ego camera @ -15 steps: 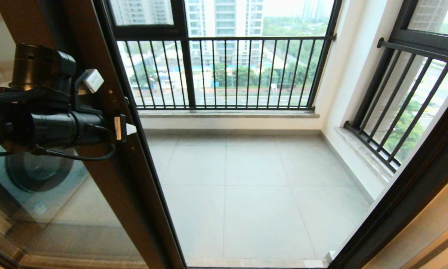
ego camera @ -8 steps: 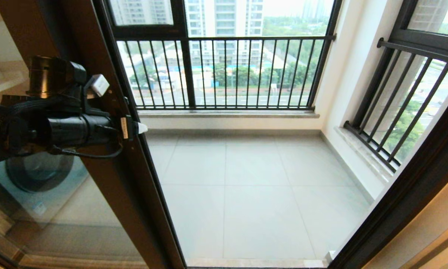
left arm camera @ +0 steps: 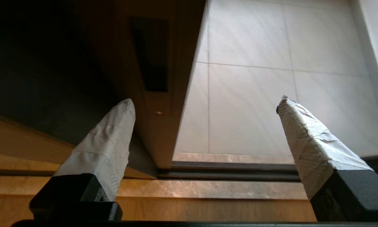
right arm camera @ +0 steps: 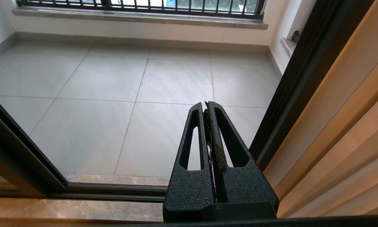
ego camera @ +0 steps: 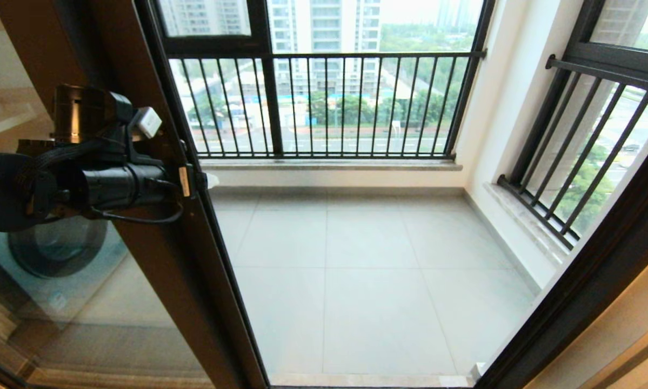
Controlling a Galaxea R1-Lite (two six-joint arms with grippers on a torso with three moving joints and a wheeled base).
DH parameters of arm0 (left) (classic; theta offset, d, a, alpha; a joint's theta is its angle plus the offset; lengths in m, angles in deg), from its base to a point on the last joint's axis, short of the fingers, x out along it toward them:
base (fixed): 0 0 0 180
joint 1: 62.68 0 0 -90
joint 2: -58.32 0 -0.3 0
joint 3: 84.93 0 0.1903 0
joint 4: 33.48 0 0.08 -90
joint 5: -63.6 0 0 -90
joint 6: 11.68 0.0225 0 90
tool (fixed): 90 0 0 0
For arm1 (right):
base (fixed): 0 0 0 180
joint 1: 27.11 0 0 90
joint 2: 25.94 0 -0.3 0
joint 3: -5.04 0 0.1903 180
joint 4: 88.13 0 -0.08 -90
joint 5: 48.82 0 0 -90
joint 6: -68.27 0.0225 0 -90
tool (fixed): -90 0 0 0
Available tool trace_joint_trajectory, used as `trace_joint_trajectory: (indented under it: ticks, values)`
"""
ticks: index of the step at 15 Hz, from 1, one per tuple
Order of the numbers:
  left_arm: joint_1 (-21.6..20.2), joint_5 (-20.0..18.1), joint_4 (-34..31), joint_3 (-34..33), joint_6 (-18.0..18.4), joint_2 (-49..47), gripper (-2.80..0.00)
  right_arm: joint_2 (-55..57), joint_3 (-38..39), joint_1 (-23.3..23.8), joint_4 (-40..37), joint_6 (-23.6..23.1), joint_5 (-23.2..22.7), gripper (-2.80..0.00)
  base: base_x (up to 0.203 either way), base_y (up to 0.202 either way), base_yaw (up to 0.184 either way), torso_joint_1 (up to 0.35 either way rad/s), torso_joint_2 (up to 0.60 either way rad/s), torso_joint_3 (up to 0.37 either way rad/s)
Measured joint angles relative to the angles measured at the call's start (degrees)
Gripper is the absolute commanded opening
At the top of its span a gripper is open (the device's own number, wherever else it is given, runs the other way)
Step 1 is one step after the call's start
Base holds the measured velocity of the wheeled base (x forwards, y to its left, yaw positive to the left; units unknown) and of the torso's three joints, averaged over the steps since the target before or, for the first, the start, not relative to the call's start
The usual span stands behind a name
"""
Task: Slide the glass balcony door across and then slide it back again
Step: Close the slid door
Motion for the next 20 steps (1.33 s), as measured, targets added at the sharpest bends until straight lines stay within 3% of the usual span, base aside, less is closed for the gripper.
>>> trace_joint_trajectory:
  ticks: [6, 17, 20]
  values:
    - [0.07, -2.06, 0.04, 1.29, -0.11, -0.61, 0.00, 0.00, 0.00, -0.02, -0.02, 0.02, 0.01, -2.80, 0.000, 0.000, 0.000, 0.000, 0.00, 0.000]
    - [0.00, -2.50, 0.11, 2.87, -0.13, -2.52, 0.00, 0.00, 0.00, -0.02, 0.01, 0.00, 0.00, -2.80, 0.000, 0.000, 0.000, 0.000, 0.00, 0.000]
    - [0.00, -2.49, 2.90, 2.95, -0.13, -3.48, 0.00, 0.00, 0.00, -0.02, 0.00, 0.00, 0.00, -2.80, 0.000, 0.000, 0.000, 0.000, 0.00, 0.000]
